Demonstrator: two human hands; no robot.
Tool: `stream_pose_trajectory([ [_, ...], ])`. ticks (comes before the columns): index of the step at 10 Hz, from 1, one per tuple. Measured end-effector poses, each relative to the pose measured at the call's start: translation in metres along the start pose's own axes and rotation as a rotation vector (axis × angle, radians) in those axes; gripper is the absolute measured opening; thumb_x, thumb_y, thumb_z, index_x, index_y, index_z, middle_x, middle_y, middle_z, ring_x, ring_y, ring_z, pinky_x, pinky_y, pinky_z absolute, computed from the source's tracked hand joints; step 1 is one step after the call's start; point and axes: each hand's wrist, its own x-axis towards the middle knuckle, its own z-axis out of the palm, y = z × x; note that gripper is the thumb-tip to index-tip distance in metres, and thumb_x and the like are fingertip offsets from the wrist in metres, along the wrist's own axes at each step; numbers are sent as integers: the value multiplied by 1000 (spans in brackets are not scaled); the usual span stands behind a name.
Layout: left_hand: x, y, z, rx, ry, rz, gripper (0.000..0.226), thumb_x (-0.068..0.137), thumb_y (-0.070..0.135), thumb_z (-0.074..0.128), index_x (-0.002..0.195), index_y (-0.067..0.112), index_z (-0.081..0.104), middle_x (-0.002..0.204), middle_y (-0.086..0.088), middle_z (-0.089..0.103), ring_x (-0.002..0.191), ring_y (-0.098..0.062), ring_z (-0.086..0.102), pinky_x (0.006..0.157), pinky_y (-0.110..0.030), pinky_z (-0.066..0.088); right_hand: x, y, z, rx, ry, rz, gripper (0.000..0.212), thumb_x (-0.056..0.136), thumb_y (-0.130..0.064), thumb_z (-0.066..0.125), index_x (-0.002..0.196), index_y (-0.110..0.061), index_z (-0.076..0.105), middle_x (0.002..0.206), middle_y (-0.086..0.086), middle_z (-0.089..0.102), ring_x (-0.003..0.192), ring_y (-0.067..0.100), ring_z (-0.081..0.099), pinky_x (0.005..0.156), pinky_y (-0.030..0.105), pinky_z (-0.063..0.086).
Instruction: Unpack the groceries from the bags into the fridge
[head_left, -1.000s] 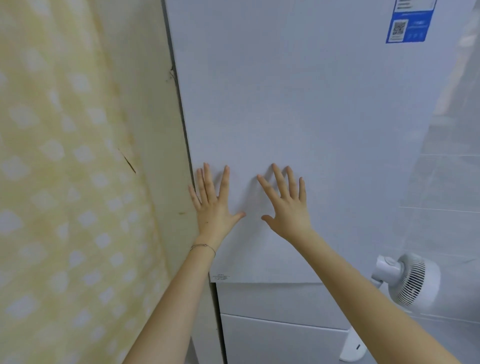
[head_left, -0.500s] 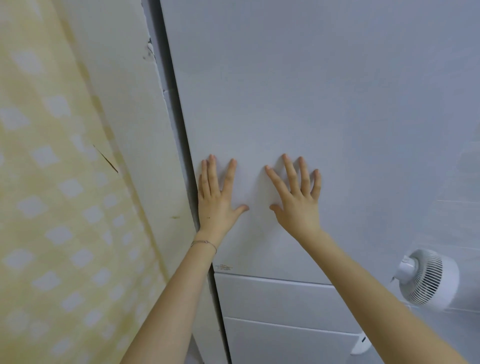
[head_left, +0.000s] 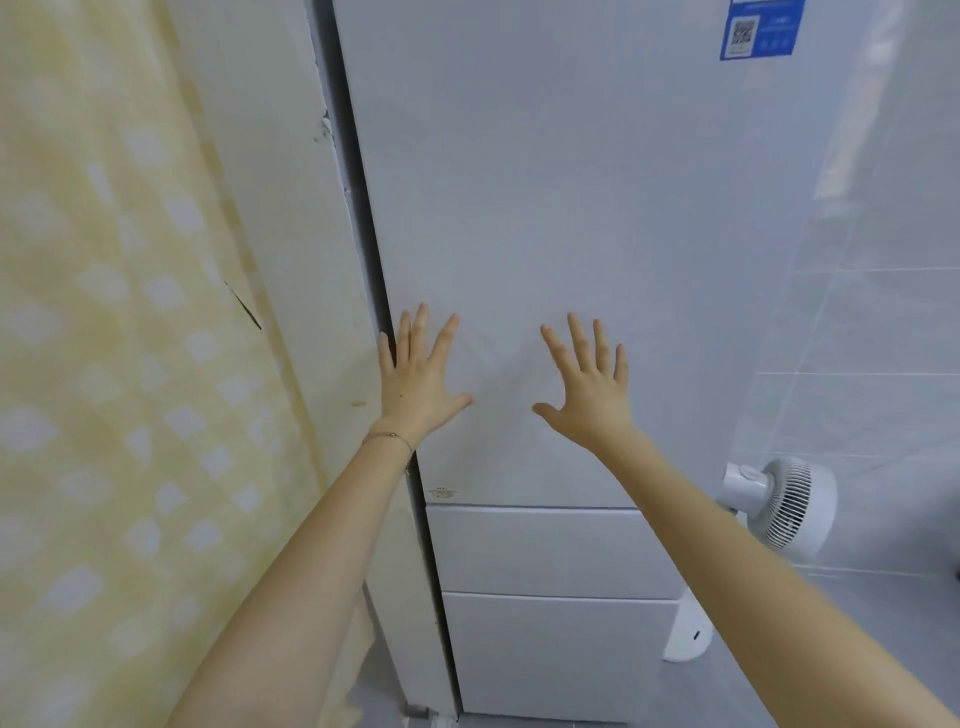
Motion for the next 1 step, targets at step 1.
stream_pose_trajectory([
  [1, -26, -3, -3, 55, -99, 49, 108, 77, 57, 70, 155, 31, 0, 163, -6, -11, 148, -26, -19, 117, -53, -12, -34, 3, -12, -36, -48, 24, 90, 89, -50, 56, 152, -36, -6, 160, -1, -19, 146, 28, -22, 119, 51, -8],
])
